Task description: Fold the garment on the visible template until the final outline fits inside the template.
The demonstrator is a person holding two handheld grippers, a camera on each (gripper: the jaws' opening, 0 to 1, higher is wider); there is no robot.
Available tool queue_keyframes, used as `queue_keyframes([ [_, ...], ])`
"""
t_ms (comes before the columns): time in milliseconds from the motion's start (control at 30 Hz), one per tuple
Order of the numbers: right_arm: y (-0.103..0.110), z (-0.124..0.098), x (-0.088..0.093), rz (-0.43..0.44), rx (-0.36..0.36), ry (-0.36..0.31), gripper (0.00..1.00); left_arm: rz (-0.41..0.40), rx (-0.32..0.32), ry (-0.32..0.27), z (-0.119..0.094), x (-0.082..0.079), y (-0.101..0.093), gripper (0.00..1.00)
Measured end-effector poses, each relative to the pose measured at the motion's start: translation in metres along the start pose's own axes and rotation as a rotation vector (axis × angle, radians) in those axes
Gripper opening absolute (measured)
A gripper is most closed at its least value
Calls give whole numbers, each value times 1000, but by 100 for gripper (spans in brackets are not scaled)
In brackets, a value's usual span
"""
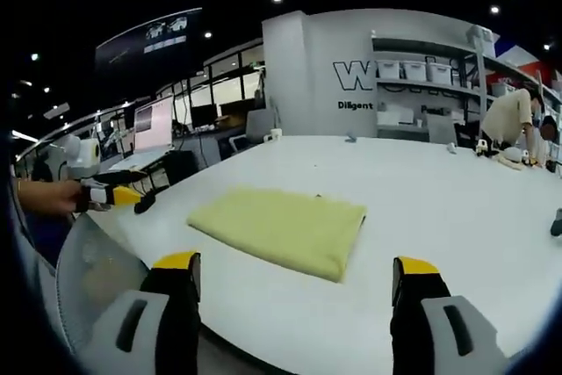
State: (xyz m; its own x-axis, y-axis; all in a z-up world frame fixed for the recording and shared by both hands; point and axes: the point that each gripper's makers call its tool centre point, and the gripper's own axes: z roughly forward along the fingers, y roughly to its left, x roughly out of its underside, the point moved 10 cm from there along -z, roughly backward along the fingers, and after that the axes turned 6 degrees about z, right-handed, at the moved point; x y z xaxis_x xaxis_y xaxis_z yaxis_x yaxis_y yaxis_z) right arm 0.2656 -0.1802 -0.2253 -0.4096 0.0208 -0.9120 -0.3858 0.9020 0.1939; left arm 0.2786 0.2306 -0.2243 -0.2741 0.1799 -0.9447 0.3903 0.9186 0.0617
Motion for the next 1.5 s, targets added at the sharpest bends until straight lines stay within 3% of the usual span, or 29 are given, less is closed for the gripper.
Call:
queue_keyframes([
  [133,2,0,3,14,3,2,87,2,-8,18,-2,2,0,99],
  [433,12,-1,3,-69,-24,2,84,-12,-13,16,-2,2,0,99],
  [700,13,-2,4,-28,-7,-6,81,5,4,33,-2,3,-4,98],
  [1500,13,0,7,-27,-39,29,78,29,16,62,-1,5,-5,96],
])
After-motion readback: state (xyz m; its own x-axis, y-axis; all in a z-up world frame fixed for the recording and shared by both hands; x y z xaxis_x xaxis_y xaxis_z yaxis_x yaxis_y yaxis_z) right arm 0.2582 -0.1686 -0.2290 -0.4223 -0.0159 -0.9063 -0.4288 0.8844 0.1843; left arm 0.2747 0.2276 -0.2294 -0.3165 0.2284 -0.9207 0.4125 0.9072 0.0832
